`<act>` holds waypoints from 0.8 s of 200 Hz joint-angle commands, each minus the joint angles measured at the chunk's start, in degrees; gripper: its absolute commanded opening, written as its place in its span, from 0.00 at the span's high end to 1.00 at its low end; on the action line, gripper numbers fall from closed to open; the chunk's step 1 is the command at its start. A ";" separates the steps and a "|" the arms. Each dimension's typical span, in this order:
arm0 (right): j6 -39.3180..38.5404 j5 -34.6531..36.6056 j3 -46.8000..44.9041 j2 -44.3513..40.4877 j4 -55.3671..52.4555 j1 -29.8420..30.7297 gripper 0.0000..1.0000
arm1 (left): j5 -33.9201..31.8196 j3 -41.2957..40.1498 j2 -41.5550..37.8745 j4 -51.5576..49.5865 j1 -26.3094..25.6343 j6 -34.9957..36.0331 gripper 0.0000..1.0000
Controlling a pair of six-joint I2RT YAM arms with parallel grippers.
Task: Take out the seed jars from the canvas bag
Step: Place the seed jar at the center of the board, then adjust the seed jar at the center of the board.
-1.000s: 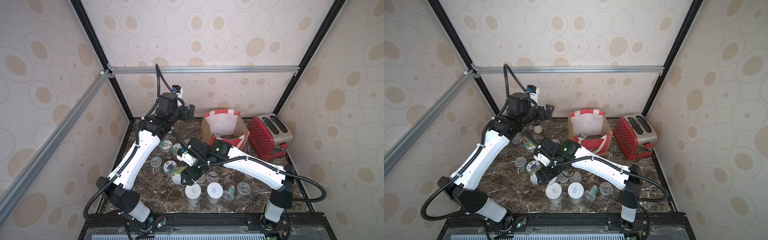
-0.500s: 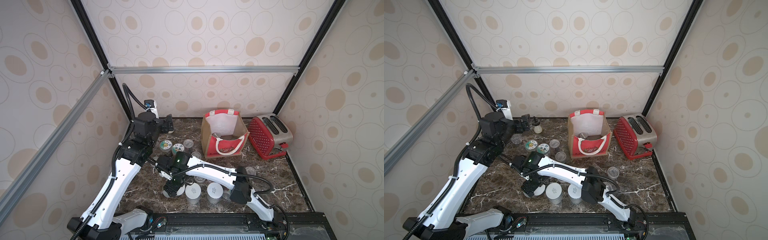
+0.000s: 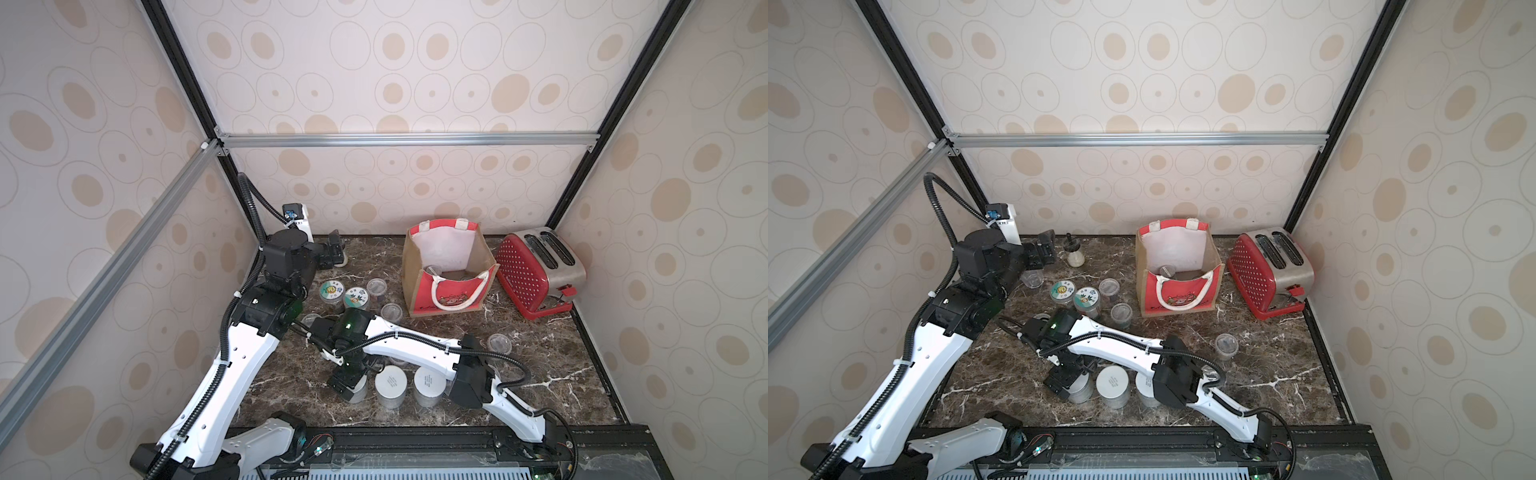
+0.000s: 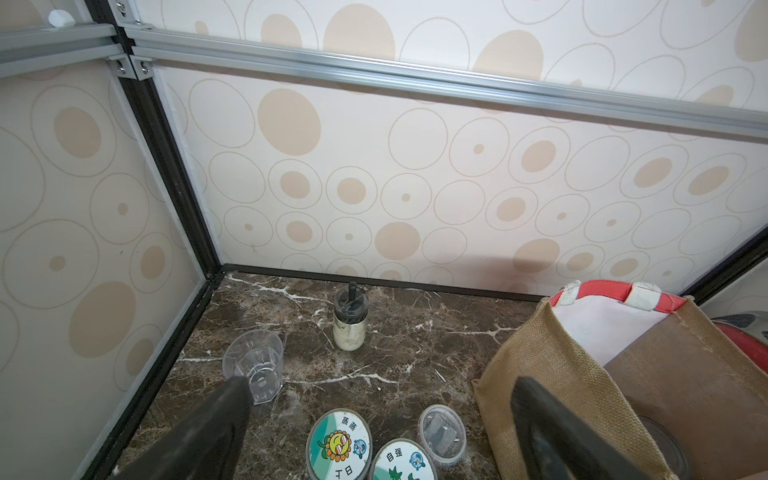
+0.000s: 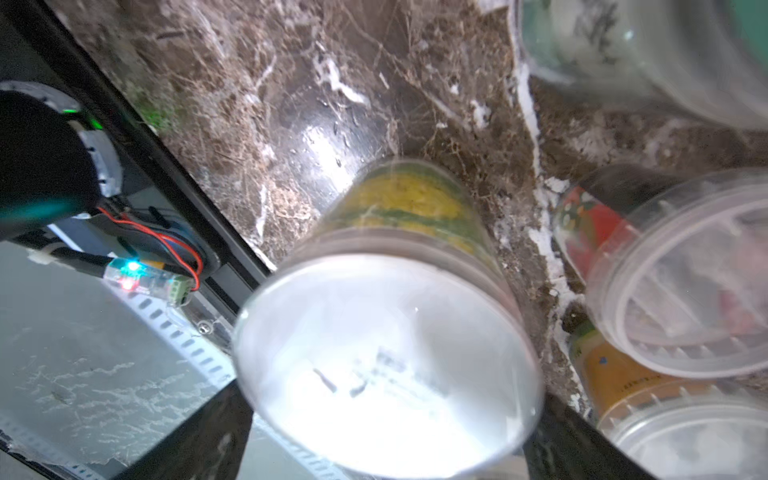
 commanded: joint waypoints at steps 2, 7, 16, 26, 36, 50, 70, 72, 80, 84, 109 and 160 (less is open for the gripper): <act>-0.13 -0.29 -2.97 -7.25 -0.06 -0.43 0.00 | 0.65 0.07 -0.44 1.50 0.47 -1.19 0.02; 0.20 0.45 -4.47 -8.68 0.61 -0.45 0.00 | 0.73 -0.04 -0.52 1.40 0.48 -1.21 0.02; 0.84 1.74 -8.98 -12.19 2.12 -0.69 0.00 | 0.97 -0.17 -0.56 1.36 0.54 -1.35 0.02; 1.69 2.87 -14.35 -16.77 4.83 -1.12 0.00 | 1.55 -0.33 -0.44 1.31 0.55 -1.45 0.02; 3.15 4.01 -20.54 -22.00 8.02 -1.99 0.00 | 2.69 -0.33 0.01 1.09 0.53 -1.62 0.02; 5.25 5.46 -29.11 -29.78 12.01 -3.55 0.01 | 5.18 -0.16 1.29 0.59 0.48 -1.90 0.02; 9.04 8.48 -40.60 -40.30 15.70 -6.43 0.06 | 9.31 -0.03 3.49 -0.18 0.40 -3.00 0.02; 9.40 8.64 -41.73 -41.17 15.93 -6.84 0.06 | 9.65 -0.15 3.68 -0.19 0.43 -3.10 0.02; 11.00 9.61 -46.08 -45.07 16.81 -8.14 0.08 | 11.22 -0.62 4.18 -0.06 0.27 -3.75 0.02; 11.86 10.16 -48.26 -46.86 17.24 -8.71 0.09 | 11.77 -0.95 4.34 0.06 0.13 -4.02 0.02; 17.01 12.47 -60.75 -57.64 17.47 -12.96 0.12 | 12.70 -2.42 5.16 0.06 -2.24 -5.32 0.02; 22.22 13.01 -78.32 -72.18 14.45 -15.22 0.14 | 9.54 -2.96 7.45 -1.51 -9.62 -5.68 0.02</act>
